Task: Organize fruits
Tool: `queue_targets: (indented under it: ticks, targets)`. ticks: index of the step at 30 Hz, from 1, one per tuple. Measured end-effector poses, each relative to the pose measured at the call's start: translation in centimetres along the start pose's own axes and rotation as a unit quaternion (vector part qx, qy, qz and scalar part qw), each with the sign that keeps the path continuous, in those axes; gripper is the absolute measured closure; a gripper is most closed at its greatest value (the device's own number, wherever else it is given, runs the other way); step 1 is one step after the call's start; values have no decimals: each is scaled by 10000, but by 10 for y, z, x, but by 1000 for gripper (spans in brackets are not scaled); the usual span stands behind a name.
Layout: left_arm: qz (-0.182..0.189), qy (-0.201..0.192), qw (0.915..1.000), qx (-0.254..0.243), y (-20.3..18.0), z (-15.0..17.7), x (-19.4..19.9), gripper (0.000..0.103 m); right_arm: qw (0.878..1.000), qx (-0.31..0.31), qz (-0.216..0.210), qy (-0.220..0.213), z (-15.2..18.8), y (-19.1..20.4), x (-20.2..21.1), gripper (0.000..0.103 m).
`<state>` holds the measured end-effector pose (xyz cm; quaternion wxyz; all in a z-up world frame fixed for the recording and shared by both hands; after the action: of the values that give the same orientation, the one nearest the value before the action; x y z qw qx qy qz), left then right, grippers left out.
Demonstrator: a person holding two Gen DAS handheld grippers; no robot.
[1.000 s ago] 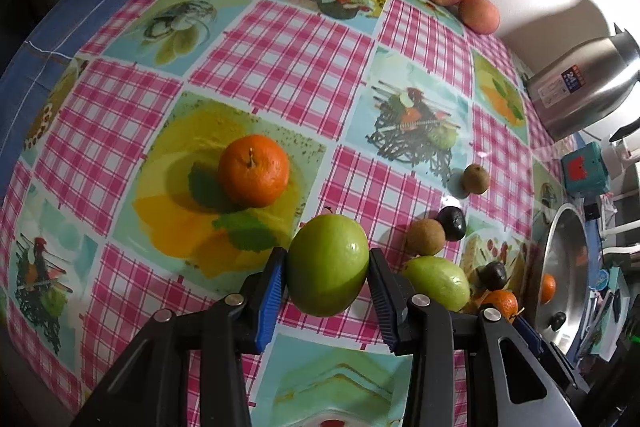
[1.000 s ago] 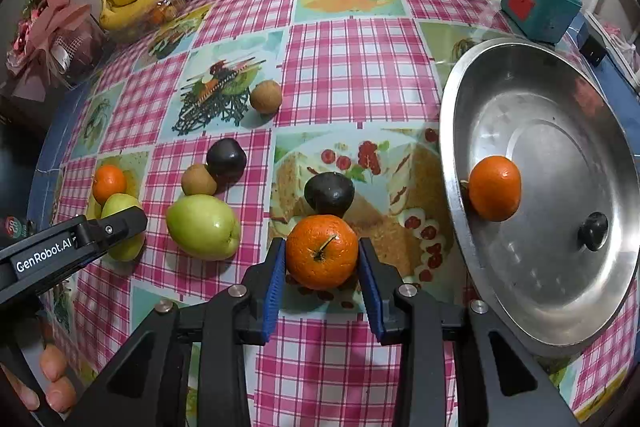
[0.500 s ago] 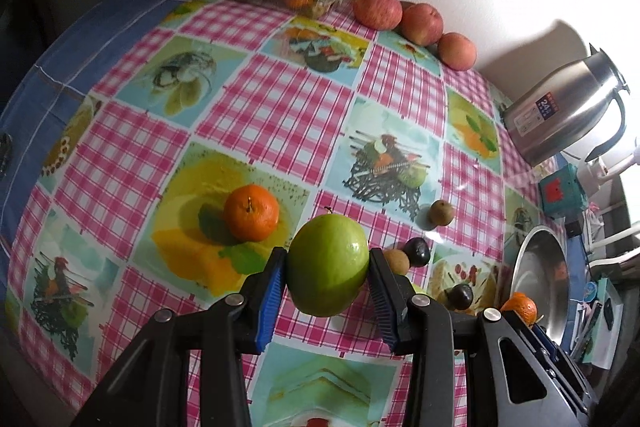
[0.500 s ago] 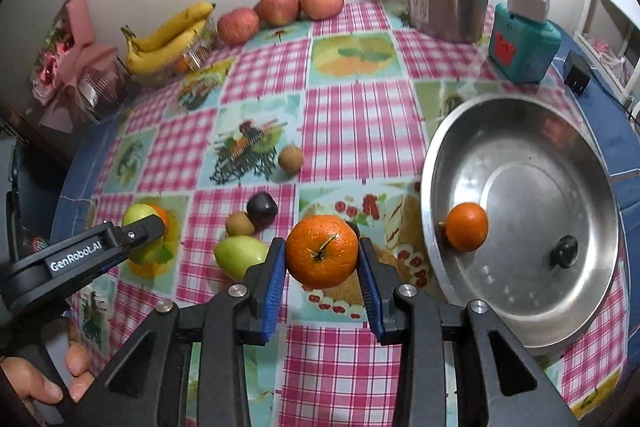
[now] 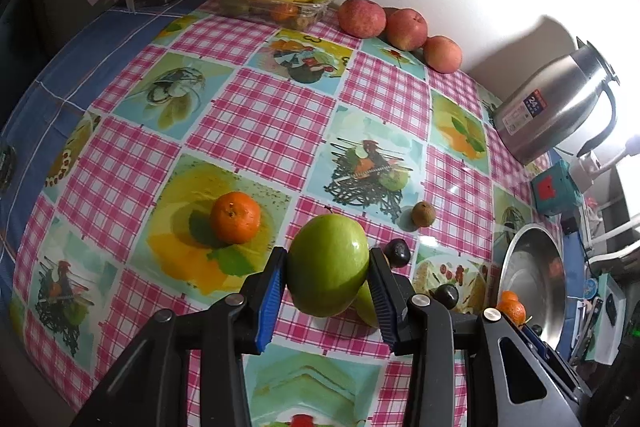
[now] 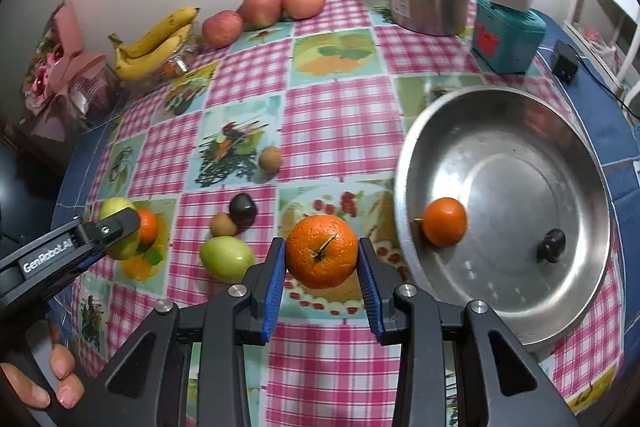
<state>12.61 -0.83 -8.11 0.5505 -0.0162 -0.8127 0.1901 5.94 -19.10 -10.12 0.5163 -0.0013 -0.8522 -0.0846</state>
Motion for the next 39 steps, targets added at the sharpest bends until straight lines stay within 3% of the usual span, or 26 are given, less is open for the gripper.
queue_targets:
  ticks: [13, 26, 39]
  targets:
    - [96, 93, 9989, -454, -45, 24, -4, 60, 9971, -627, 441, 17, 8, -70, 10, 67]
    - [557, 416, 9928, -980, -110, 63, -9, 60, 9880, -1202, 966, -62, 26, -145, 30, 66]
    - [680, 552, 9818, -1683, -169, 105, -21, 60, 9858, -1290, 1074, -77, 30, -168, 32, 66]
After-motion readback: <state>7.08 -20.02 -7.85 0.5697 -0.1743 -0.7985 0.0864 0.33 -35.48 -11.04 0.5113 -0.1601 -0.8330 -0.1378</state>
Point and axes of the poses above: each gripper's, at about its wrist camera, not at the fingertips, and x roughly against the way its jaws point, y to its left, z to its underside, the point moved 9 cm from there along -x, roughly the way its jaws point, and after that the axes turned 11 degrees about x, right-handed, at the moved point
